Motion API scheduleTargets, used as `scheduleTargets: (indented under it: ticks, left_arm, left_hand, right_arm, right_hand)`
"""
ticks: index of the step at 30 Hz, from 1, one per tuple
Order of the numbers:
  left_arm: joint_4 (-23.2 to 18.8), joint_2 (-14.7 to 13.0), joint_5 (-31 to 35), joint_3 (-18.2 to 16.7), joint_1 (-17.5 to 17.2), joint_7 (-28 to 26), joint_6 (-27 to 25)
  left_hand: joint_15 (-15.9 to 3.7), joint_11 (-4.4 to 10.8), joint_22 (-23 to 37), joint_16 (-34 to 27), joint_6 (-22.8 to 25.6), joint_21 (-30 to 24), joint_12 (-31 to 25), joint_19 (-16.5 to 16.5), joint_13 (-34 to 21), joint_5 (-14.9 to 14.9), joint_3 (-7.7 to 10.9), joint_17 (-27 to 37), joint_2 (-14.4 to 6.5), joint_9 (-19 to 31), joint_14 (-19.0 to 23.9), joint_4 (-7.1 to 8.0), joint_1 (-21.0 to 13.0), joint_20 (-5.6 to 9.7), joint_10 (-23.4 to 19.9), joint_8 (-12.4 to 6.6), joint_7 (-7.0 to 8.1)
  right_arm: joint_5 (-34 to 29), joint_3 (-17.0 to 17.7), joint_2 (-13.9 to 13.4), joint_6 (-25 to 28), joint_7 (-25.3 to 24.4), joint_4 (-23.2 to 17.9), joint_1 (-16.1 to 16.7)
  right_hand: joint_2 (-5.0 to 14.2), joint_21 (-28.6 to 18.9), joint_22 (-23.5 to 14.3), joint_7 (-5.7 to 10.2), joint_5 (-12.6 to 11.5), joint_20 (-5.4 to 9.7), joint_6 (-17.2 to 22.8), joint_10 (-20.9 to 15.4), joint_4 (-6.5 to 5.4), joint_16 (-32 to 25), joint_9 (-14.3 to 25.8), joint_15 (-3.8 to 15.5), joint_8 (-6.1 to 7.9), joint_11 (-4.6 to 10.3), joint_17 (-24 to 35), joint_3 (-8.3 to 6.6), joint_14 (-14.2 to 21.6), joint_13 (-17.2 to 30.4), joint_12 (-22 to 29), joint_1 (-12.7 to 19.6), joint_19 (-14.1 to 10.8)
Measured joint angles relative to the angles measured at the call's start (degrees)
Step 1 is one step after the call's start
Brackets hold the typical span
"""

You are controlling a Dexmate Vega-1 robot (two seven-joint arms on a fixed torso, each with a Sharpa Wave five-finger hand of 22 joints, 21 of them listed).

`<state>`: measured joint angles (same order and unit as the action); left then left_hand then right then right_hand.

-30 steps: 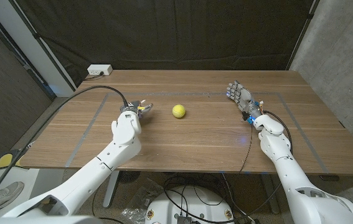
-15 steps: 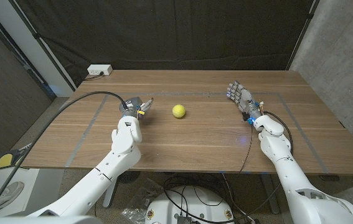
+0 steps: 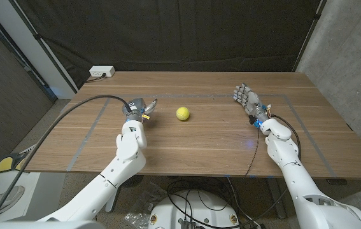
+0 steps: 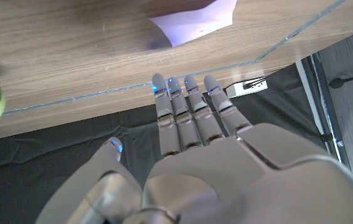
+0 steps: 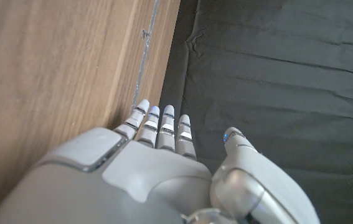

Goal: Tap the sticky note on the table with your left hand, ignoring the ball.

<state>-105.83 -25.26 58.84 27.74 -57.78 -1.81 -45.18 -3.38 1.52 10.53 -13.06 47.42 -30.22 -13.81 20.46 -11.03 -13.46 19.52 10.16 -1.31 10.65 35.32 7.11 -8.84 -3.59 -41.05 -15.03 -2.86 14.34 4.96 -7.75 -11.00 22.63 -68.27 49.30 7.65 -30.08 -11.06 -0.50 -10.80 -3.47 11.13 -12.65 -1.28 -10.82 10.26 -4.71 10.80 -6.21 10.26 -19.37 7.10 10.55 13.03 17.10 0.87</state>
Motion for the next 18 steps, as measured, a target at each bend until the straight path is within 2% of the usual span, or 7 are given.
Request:
scheduleTargets:
  ticks: [4, 7, 14, 17, 18]
  left_arm:
    - [0.7, 0.3, 0.4, 0.3, 0.5, 0.9, -0.6]
    - [1.3, 0.4, 0.5, 0.6, 0.9, 1.6, -0.9]
    - [2.6, 0.5, 0.6, 1.3, 2.1, 3.7, -1.3]
    - [3.2, 0.5, 0.6, 1.6, 2.6, 4.3, -1.5]
    - [3.4, 0.5, 0.6, 1.8, 2.8, 4.5, -1.5]
  left_hand:
    - [0.17, -0.30, -0.1, 1.2, 0.0, -1.0, 1.2, 4.7, 0.1, 0.0, -0.31, -0.3, 0.7, 0.0, 0.2, -0.31, -0.3, -0.24, 0.0, 1.18, 0.00]
    - [0.01, -0.50, -0.4, 1.9, -0.7, -1.0, 1.8, 6.7, 0.3, 0.0, -0.57, -0.3, 1.3, -0.3, -0.3, -0.57, -0.3, -0.40, 0.8, 1.67, -0.24]
    - [0.10, -0.50, -0.4, 1.9, -1.4, -1.0, 1.8, 8.0, 0.4, 0.0, -0.57, -0.3, 2.1, -0.3, -0.5, -0.58, -0.6, 0.72, 0.8, 2.11, -0.36]
    - [0.06, -0.49, -0.4, 1.9, 0.4, -0.8, 1.8, 7.9, 0.4, 0.0, -0.79, -0.3, 2.1, -0.3, 0.8, -0.79, -0.6, 0.90, -0.5, 2.11, -0.60]
    - [-0.02, -0.57, -0.4, 1.9, 0.9, -0.6, 1.8, 7.8, 0.4, 0.0, -0.79, -0.3, 2.1, -0.3, 1.2, -0.79, -0.6, 1.38, -1.1, 2.11, -0.73]
  right_arm:
    - [0.0, 0.1, 0.0, -0.1, 0.0, 0.1, 0.0]
    - [0.0, 0.1, -0.1, -0.3, 0.0, 0.4, -0.2]
    - [0.0, 0.2, -0.1, -0.7, -0.1, 1.2, -0.6]
    - [0.0, 0.3, -0.1, -0.9, -0.1, 1.6, -0.7]
    - [0.1, 0.3, -0.1, -1.0, -0.2, 1.6, -0.8]
  right_hand:
    - [0.22, 0.0, 0.0, 0.00, 0.0, 0.00, 0.0, 0.0, 0.00, 0.0, 0.0, 0.00, 0.00, 0.00, 0.0, 0.00, 0.0, 0.0, 0.0, -0.2, 0.0]
    - [0.22, 0.0, 0.0, 0.00, 0.0, 0.00, 0.0, 0.0, 0.00, 0.0, 0.0, 0.00, 0.00, 0.00, 0.0, 0.00, 0.0, 0.0, 0.0, -0.2, 0.0]
    - [-0.08, 0.0, 0.0, -0.01, 0.0, 0.00, 0.0, 0.0, -0.32, 0.0, 0.0, 0.00, 0.00, 0.00, 0.0, -0.32, 0.0, 0.0, 0.0, -0.5, 0.0]
    - [-0.08, 0.0, 0.0, -0.01, 0.0, 0.00, 0.0, 0.0, -0.32, 0.0, 0.0, 0.00, 0.01, 0.00, 0.0, -0.32, 0.0, 0.0, -0.3, -0.5, 0.0]
    - [-0.08, 0.0, 0.0, -0.01, 0.0, 0.00, 0.0, 0.0, -0.32, 0.0, 0.0, 0.00, 0.01, 0.00, 0.0, -0.32, 0.0, 0.0, -0.3, -0.5, 0.0]
